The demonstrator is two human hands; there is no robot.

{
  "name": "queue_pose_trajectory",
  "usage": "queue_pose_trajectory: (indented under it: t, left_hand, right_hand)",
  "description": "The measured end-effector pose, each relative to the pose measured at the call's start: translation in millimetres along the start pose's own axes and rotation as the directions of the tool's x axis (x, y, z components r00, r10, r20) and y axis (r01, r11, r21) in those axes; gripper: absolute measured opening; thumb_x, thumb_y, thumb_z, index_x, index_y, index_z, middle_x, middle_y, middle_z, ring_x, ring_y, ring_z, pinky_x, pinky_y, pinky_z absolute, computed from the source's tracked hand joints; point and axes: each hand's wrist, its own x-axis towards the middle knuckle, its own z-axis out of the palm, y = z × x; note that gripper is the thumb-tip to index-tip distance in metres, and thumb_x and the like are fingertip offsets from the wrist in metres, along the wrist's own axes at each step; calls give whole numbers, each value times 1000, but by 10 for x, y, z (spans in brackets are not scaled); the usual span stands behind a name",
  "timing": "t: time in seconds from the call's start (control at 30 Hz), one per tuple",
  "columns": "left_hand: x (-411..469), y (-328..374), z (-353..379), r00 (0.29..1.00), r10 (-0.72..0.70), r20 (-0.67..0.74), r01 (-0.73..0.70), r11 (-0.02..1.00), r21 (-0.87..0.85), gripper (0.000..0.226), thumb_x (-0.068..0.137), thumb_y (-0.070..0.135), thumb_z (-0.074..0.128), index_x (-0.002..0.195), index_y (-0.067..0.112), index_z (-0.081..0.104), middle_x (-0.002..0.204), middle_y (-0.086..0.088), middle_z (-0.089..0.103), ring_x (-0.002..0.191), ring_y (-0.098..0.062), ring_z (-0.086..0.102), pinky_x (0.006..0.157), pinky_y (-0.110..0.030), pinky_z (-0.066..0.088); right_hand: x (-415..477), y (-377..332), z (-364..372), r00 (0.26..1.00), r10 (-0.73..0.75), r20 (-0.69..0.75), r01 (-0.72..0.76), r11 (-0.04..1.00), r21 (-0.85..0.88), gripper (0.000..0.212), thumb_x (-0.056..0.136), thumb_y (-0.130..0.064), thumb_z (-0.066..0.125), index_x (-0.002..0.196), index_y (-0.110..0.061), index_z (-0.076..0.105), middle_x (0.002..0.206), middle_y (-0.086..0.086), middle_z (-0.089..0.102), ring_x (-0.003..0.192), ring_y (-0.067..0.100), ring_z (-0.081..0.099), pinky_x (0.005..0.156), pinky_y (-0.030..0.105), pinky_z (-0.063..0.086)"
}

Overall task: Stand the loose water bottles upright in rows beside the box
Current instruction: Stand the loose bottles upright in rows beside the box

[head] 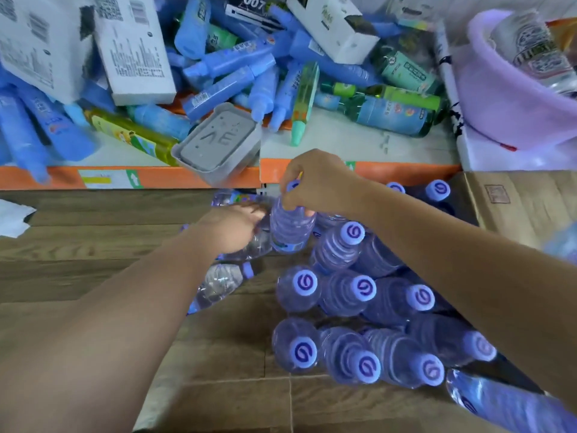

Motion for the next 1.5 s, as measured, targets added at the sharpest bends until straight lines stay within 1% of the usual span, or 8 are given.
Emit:
queue_pose_trajectory:
  t: [0.17,0.33,0.53,0.83,1.03,1.2,1.3,1.5]
  left_hand:
    - [212,201,71,997,-2,-71,1,1000,-11,39,90,8,44,129,9,42,132,-13,45,123,-30,46,94,-36,42]
    - [383,316,105,996,-2,-88,-2,999,-45,48,88,17,53,135,9,43,139,-11,43,130,-27,40,101,-33,38]
    - [570,327,181,988,26,-149,-18,998,58,58,95,25,42,148,15,20,152,-6,26,142,-23,20,113,-34,20]
    - [409,94,103,991,124,-47,-104,947,305,57,76,55,62,119,18,58,124,-3,57,119,-24,51,90,-29,43]
    - [143,-75,-128,969,159,-190,-102,955,278,35,76,28,62,107,11,59,111,-8,56,97,-35,61,70,-33,46]
    - [-8,-185,-188,976,136,-168,-87,958,274,39,79,20,57,118,14,54,121,-8,53,101,-35,60,75,-35,47]
    - [-68,-187,-190,969,171,-178,-128,965,231,35,79,12,53,114,14,56,118,-11,56,99,-34,60,72,-34,46]
    - [-215,-167,-386,933,164,-320,-129,984,127,27,81,15,55,107,9,58,113,-10,52,92,-35,59,61,-30,35]
  right_hand:
    - [12,183,-77,988,102,-113,-86,988,132,19,72,-12,67,87,-1,74,43,-1,55,34,6,47,40,13,37]
    - [-66,248,-154,975,150,-162,-106,961,255,30,75,-10,65,99,8,68,70,14,62,59,23,55,61,28,43]
    - [-57,216,-84,966,174,-190,-109,944,311,13,74,-8,68,86,-3,66,57,5,56,43,16,54,43,18,39]
    - [-86,169,-124,982,171,-85,-120,898,423,9,78,-6,70,84,-13,68,55,2,54,41,11,50,44,17,40]
    - [-66,68,-107,989,138,-52,-115,940,321,18,78,7,63,81,-11,60,55,5,54,33,7,53,36,10,41]
    - [75,4,95,991,58,-118,-63,997,-33,7,82,-10,58,81,-13,51,60,6,56,73,30,65,79,30,55]
    - [152,91,174,984,88,-152,-103,990,-97,14,83,-21,58,82,-11,49,41,-1,54,61,22,58,56,23,44]
    - [302,89,246,980,61,-191,-101,974,-205,29,80,-22,59,64,-14,36,55,2,50,72,26,56,48,22,36]
